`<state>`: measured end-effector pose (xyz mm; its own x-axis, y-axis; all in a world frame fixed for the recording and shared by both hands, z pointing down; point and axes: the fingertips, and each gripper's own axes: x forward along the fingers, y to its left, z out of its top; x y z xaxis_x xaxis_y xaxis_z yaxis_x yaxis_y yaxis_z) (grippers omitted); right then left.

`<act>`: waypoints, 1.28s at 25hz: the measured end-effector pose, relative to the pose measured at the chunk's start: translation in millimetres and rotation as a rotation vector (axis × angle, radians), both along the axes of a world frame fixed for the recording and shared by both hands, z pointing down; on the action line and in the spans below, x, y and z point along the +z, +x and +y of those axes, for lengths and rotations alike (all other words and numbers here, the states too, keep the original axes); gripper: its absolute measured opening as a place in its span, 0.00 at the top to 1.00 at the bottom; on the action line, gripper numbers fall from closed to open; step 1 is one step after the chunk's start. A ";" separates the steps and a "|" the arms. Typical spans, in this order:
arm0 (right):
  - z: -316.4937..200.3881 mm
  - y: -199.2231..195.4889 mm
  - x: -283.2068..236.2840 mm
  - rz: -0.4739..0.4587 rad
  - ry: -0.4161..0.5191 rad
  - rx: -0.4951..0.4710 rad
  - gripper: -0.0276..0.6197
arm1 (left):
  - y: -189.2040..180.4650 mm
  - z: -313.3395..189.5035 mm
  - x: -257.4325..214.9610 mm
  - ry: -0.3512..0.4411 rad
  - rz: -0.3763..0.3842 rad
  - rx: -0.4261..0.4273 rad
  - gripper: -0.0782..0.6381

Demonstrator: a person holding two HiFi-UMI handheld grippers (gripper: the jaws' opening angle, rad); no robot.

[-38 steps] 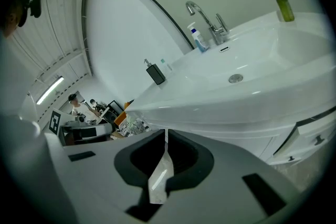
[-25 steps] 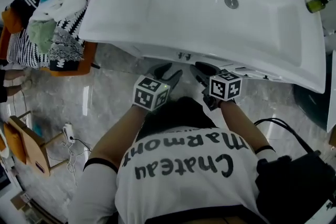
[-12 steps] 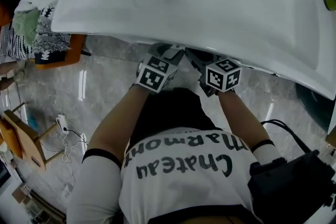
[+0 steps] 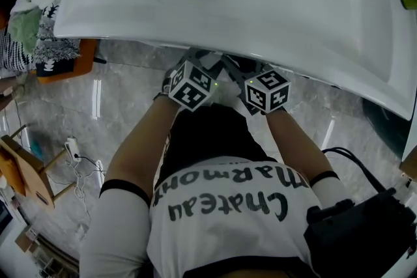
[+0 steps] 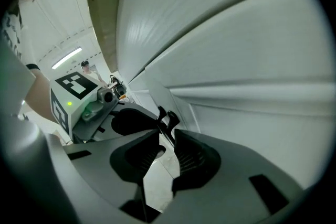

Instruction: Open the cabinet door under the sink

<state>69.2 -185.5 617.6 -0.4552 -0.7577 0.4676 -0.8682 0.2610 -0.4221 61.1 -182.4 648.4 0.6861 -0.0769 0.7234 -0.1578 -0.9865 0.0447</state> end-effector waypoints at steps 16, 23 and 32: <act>52.4 -32.0 5.9 0.306 -0.140 -0.311 0.85 | -39.7 43.6 4.1 -0.135 -0.236 0.194 0.66; 80.4 -40.9 4.6 0.303 -0.224 -0.324 0.85 | -67.6 64.1 7.1 -0.137 -0.307 0.219 0.66; 105.8 -46.8 7.3 0.306 -0.277 -0.319 0.84 | -89.2 74.9 11.3 -0.112 -0.289 0.198 0.66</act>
<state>22.4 -79.7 624.9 -0.4544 -0.4325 0.7788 -0.8581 0.4473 -0.2523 -28.1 -107.5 659.7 0.4458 0.1275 0.8860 0.0141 -0.9907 0.1355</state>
